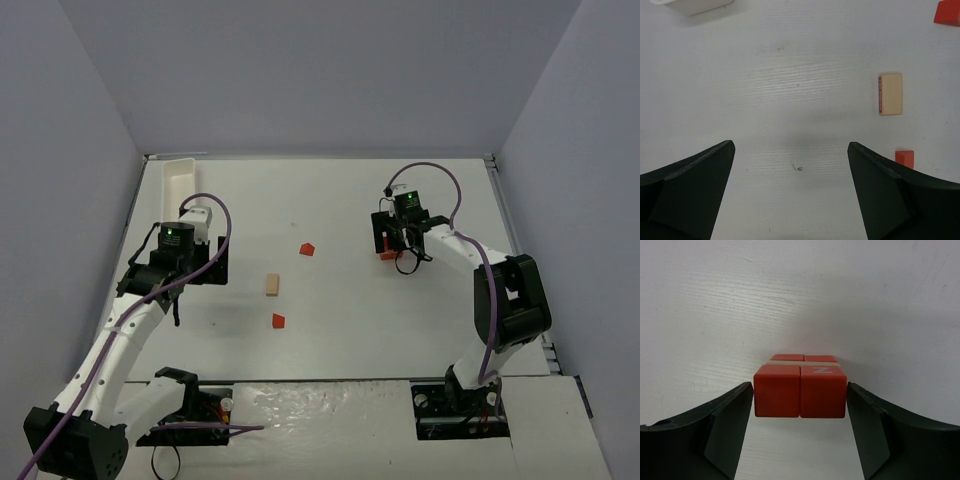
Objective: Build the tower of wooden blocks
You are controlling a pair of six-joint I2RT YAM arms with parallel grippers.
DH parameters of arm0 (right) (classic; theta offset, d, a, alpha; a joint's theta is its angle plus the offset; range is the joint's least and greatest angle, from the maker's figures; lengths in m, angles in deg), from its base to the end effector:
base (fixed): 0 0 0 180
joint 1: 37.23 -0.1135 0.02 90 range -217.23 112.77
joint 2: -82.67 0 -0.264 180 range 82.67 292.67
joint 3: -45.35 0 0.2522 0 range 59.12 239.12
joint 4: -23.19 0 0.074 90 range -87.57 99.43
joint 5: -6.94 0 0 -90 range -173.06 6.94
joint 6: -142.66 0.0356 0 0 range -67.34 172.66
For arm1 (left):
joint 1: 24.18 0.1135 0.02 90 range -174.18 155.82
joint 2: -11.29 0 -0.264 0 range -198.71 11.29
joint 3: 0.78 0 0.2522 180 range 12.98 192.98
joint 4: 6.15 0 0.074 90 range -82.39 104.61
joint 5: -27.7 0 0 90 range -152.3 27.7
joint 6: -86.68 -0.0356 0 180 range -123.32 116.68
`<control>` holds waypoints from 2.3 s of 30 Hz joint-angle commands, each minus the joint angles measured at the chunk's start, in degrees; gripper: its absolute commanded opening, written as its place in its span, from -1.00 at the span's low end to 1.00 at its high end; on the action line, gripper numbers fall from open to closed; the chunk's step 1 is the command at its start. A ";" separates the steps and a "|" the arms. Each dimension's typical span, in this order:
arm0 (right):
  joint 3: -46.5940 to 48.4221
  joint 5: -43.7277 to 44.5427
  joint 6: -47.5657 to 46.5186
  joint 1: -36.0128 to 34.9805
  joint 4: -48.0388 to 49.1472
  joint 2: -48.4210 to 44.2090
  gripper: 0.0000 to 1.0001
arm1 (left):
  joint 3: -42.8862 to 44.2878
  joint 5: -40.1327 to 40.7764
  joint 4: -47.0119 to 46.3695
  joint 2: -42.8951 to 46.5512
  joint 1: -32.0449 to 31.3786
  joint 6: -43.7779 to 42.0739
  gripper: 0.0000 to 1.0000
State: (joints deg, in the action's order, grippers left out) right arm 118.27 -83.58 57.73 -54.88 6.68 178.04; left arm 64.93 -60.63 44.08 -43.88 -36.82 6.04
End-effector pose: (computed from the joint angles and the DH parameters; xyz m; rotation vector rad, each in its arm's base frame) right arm 0.3458 0.1104 0.2111 -0.2525 2.2461 0.2226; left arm 0.1968 -0.0431 0.3064 0.0494 2.2683 -0.1708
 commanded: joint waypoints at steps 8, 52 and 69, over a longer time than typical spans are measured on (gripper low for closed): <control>2.82 -0.32 -0.41 0.25 1.38 -4.74 0.68 | 1.27 -0.35 -2.81 0.12 0.16 -0.66 0.90; 31.29 -18.21 -25.29 -35.00 -4.38 23.28 0.98 | 0.35 6.59 -3.68 9.56 0.16 -0.05 0.90; 34.15 -12.32 -27.98 -36.67 -4.99 27.70 0.51 | 0.44 5.83 -3.51 8.30 0.16 -0.23 0.90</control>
State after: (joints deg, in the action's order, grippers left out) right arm 149.37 -97.78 30.88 -91.28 1.18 206.22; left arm 64.71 -54.58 43.53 -35.22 -36.82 6.09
